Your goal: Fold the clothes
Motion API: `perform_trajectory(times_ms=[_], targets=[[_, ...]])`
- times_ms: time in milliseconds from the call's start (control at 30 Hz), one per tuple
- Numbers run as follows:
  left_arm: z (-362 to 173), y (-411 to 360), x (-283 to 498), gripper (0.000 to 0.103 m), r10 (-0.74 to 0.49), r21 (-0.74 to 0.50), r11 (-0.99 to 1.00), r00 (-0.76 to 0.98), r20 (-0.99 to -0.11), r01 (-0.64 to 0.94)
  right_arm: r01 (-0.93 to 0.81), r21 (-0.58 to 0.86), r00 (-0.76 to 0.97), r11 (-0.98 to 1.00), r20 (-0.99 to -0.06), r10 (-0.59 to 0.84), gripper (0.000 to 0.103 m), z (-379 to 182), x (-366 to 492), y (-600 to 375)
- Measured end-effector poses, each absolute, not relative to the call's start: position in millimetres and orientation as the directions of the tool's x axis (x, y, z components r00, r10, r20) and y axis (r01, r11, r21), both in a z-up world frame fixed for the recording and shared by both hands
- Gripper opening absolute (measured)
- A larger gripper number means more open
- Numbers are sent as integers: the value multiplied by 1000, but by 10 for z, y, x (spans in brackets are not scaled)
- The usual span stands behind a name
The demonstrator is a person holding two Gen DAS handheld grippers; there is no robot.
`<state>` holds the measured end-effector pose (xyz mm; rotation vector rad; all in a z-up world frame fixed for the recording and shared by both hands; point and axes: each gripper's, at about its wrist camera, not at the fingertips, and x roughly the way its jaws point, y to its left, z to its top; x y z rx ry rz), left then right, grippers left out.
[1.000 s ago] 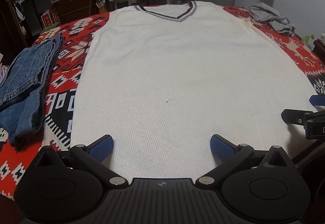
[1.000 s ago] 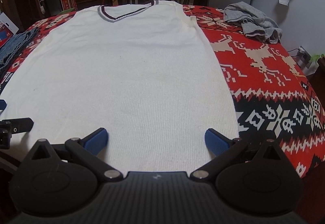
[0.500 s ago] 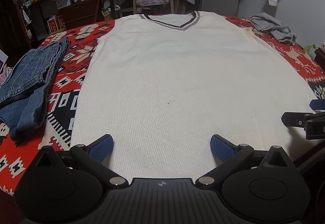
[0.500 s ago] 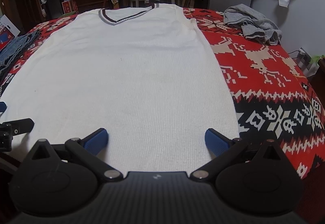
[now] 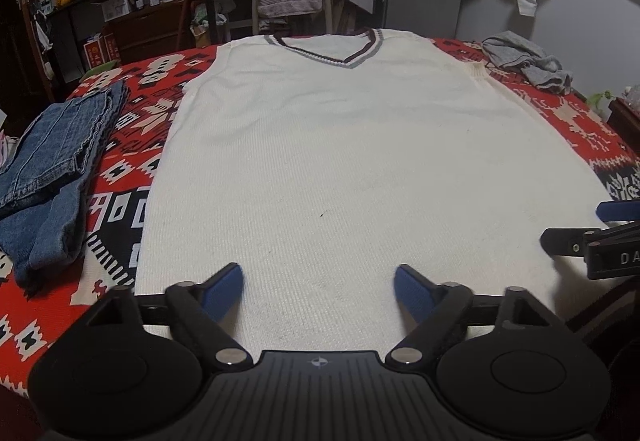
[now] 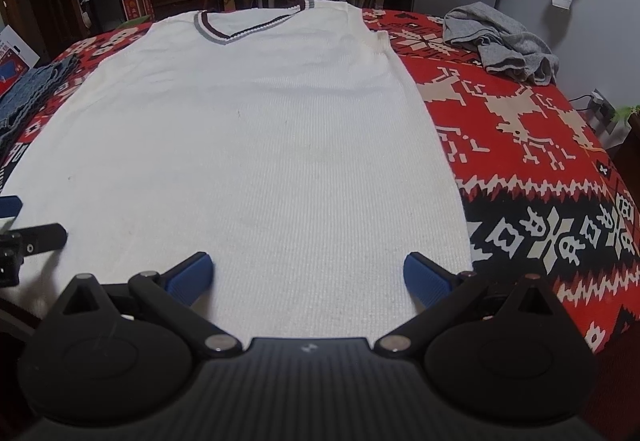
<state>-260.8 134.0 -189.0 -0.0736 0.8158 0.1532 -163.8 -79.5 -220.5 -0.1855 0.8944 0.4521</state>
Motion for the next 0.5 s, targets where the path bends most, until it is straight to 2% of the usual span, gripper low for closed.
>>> perform_trajectory(times_ms=[33,67,100,133,333,500], targets=[[-1871,1350,-2602,62,100,-14,987,676,-730,-161,-450,45,532,892,-788,308,102,-2188,-1628,-807],[-1846,1368,-2601,57,92,-23,987,678,-729,-159,-445,62,528,893,-787,318,99,-2159,-1624,-824],[-1815,1387,-2603,47,84,-33,987,683,-726,-157,-443,76,527,893,-784,328,92,-2124,-1619,-841],[-1780,1406,-2606,40,80,-39,987,689,-720,-156,-445,76,534,892,-777,333,91,-2078,-1613,-846],[-1540,1579,-2509,39,84,-32,989,726,-683,-145,-473,33,599,881,-721,348,87,-1765,-1481,-843],[-1440,2065,-2190,39,77,-110,973,731,-678,-204,-434,39,624,900,-708,331,81,-1648,-1046,-881]])
